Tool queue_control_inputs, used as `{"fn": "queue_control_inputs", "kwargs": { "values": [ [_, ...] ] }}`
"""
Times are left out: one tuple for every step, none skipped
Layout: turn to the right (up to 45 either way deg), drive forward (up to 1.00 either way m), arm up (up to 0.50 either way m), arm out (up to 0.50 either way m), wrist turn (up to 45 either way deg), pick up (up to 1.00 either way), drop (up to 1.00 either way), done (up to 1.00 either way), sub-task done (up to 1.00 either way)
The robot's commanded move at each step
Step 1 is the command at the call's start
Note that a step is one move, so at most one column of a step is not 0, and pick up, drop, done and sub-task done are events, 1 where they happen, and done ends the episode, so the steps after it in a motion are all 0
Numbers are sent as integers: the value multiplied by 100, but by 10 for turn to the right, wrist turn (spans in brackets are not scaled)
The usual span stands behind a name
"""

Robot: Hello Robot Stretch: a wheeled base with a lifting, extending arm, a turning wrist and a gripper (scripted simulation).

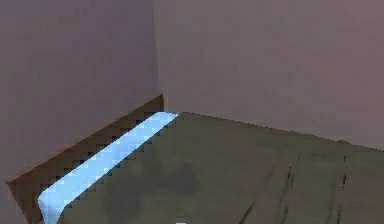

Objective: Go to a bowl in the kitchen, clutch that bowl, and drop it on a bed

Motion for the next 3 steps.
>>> {"fn": "queue_control_inputs", "kwargs": {
  "values": [
    [-450,0,0,0,0,0,0,0,0],
    [-450,0,0,0,0,0,0,0,0],
    [-330,0,0,0,0,0,0,0,0]
  ]
}}
